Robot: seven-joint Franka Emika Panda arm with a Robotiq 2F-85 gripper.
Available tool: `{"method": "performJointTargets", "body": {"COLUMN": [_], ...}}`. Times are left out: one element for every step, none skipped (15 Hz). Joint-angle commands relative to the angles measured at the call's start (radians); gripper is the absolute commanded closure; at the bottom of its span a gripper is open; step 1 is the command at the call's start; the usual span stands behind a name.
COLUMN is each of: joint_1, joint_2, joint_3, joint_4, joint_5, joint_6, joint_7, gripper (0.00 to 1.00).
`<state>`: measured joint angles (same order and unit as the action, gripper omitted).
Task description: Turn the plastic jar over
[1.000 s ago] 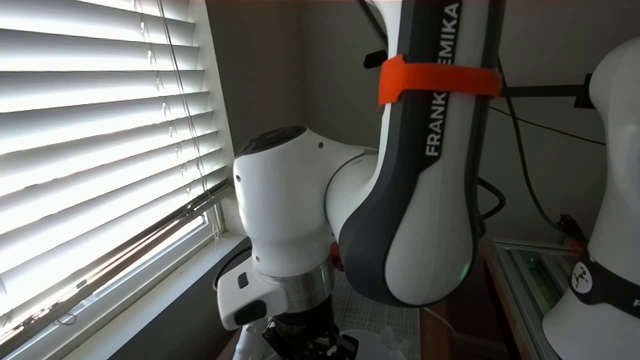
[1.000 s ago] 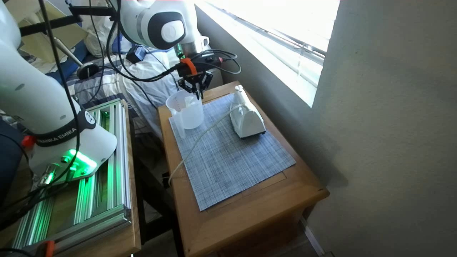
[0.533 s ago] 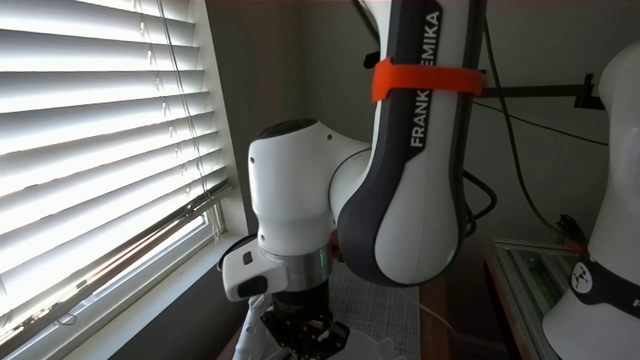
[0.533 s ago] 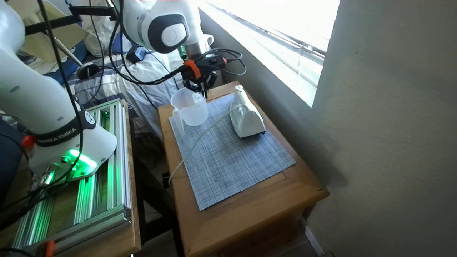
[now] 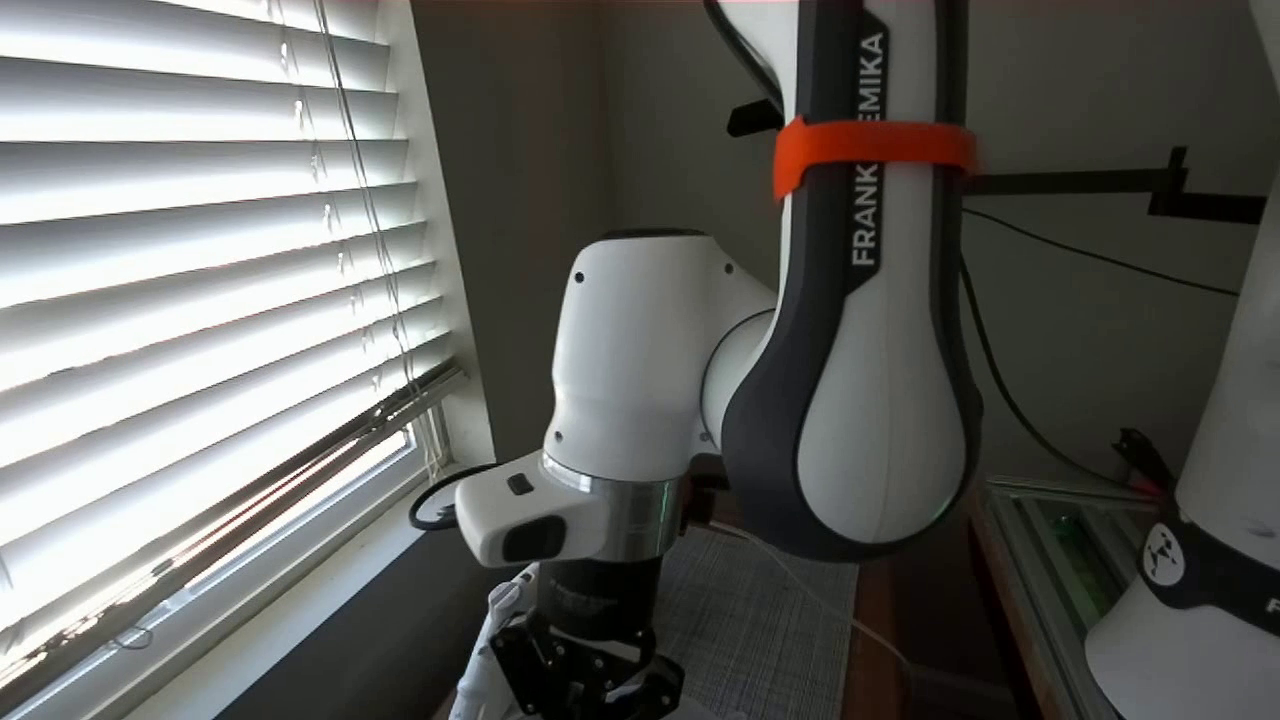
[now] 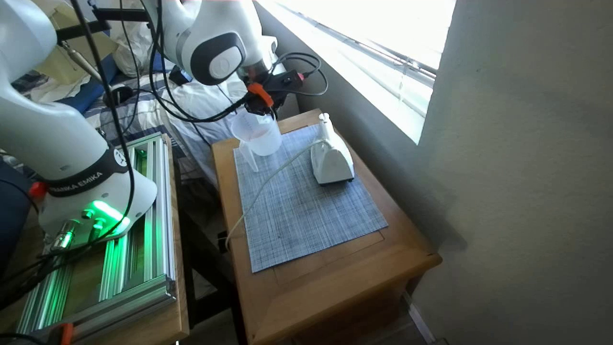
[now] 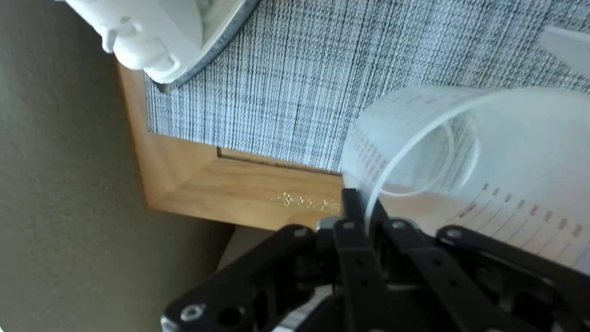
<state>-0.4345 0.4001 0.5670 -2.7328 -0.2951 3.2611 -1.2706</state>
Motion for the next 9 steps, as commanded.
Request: {"method": "performJointTargets", "body": {"joint_1": [-0.207, -0.250, -0.295, -0.342, -0.384, -0.430, -0.486, -0.525, -0.574], "joint_2": [0.087, 0.102, 0.112, 0.119, 0.135, 0.146, 0.166, 0.177, 0.194], "joint_3": [0.133, 0.153, 0.180, 0.213, 0.237, 0.267, 0.309, 0.332, 0.366], "joint_4": [-0.006, -0.006, -0.008, -0.011, -0.011, -0.013, -0.014, -0.014, -0.015], "joint_5": [-0.103, -0.125, -0.145, -0.166, -0.185, -0.203, -0.220, -0.229, -0.232], "joint_6": [0.048, 0.033, 0.023, 0.013, 0.005, -0.005, -0.015, -0.029, -0.045], "joint_7": [-0.076, -0.096, -0.110, -0.122, -0.136, -0.146, -0.155, -0.161, -0.160], "gripper": [0.99, 0.99, 0.99, 0.99, 0.99, 0.99, 0.99, 0.99, 0.99]}}
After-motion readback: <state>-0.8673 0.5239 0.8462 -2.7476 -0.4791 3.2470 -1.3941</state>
